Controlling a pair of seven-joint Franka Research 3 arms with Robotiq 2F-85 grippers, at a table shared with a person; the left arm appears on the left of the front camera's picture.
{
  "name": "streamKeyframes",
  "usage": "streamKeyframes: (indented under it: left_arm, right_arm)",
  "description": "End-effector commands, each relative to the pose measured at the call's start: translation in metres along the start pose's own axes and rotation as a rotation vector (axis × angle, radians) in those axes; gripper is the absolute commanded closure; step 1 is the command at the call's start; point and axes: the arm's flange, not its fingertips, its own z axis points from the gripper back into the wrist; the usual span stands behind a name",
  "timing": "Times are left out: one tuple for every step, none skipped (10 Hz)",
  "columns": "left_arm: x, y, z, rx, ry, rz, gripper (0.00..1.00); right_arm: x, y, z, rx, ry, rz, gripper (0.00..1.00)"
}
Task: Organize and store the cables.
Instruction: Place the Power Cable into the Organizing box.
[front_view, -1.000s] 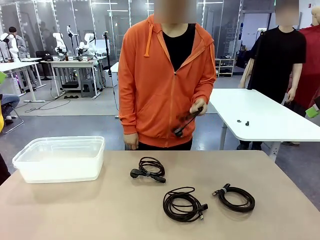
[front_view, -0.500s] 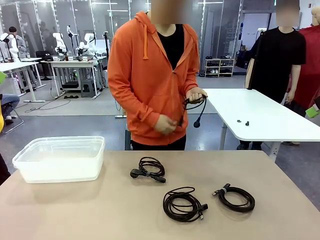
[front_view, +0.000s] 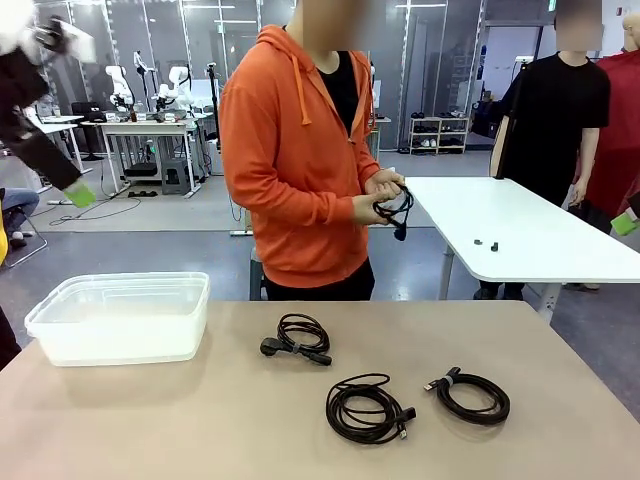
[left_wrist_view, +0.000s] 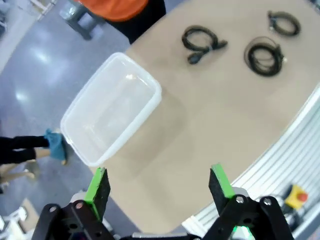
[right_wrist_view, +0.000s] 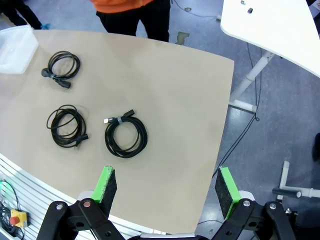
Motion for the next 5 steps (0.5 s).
streamKeyframes:
  left_arm:
    - [0.020,0.004,0.002,-0.007,0.079,-0.166,0.00]
    - [0.028,0.003,-0.005,-0.025,0.070,-0.173,0.00]
    - [0.028,0.003,-0.006,-0.049,0.057,-0.169,0.00]
    - [0.026,0.003,-0.002,-0.080,0.025,-0.151,0.00]
    - [0.031,-0.005,-0.016,-0.029,0.058,-0.154,0.00]
  right_arm:
    - [0.000,0.001,0.000,0.002,-0.005,0.003,0.00]
    - [0.000,0.001,0.000,0.002,-0.005,0.003,0.00]
    - [0.000,0.001,0.000,0.002,-0.005,0.003,0.00]
    - [0.000,0.001,0.000,0.002,-0.005,0.003,0.00]
    - [0.000,0.001,0.000,0.002,-0.005,0.003,0.00]
